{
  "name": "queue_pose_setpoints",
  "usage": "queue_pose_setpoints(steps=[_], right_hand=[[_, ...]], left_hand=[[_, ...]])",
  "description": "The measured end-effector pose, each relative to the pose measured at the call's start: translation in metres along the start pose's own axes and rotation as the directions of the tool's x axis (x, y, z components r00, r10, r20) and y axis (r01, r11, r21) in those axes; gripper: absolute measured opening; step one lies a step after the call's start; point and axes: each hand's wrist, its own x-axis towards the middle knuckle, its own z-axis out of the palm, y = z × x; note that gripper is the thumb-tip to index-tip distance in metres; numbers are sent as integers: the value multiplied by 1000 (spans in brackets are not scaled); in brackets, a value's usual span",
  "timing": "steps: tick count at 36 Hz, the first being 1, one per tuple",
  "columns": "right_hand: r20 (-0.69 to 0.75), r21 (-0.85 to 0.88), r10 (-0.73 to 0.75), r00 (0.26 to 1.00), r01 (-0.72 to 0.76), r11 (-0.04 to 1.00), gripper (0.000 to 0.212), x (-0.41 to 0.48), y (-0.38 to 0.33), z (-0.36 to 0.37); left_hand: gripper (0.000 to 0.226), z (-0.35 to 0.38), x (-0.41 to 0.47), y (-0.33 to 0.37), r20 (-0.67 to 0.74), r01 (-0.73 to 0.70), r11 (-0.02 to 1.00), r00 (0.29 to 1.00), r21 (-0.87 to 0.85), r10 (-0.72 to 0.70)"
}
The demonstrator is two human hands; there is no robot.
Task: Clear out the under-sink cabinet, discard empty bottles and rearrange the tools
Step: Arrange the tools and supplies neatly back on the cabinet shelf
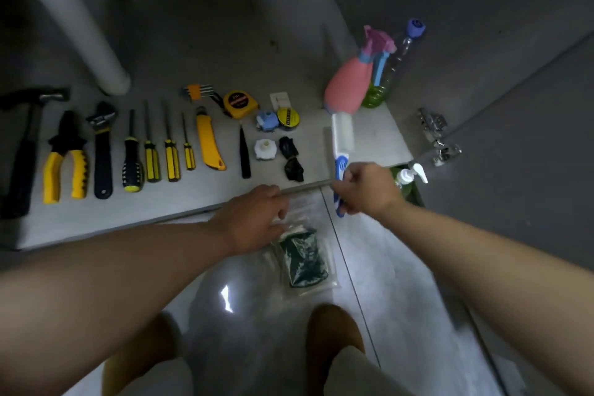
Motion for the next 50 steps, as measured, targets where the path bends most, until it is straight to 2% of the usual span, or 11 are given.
queue_pose_setpoints(steps=[7, 11, 16, 20, 24, 26, 31, 35, 43, 47, 50], right_hand=[[-3, -196, 61, 998, -60, 979, 31, 60, -59, 2], [-39, -328, 62, 997, -72, 942, 35, 81, -69, 11], [-88, -497, 25, 996, -66, 866, 28, 88, -67, 20], [-147, -441, -31, 989, -38, 897, 28, 78, -56, 25], [-292, -319, -110, 950, 12, 948, 27, 38, -27, 28], [-311, -316, -134, 941, 31, 948, 31, 14, -3, 31], [51, -110, 124, 991, -118, 987, 35, -18, 54, 48], [498, 184, 316, 808, -454, 872, 62, -25, 67, 71], [597, 324, 221, 771, -484, 813, 30, -27, 61, 97], [623, 373, 184, 760, -496, 784, 42, -32, 68, 71], [632, 422, 162, 758, -511, 749, 52, -35, 74, 41]], left_hand=[[31, 9, -12, -11, 132, 153, 986, 981, -71, -143], [50, 18, -14, -16, 364, 297, 944, 903, -143, -229], [41, 25, -19, -22, 483, 425, 885, 825, -190, -293], [30, 25, -19, -18, 520, 530, 810, 780, -253, -349], [53, 23, -13, -7, 555, 645, 680, 727, -349, -405], [43, 22, -13, 0, 570, 693, 589, 703, -416, -425], [50, 27, -12, 15, 624, 761, 425, 647, -490, -438], [62, 37, -11, 30, 646, 774, 330, 633, -540, -427], [31, 44, 1, 55, 652, 739, 183, 663, -649, -368], [27, 37, 2, 57, 613, 711, 201, 689, -673, -386], [45, 31, 5, 66, 608, 674, 199, 733, -712, -307]])
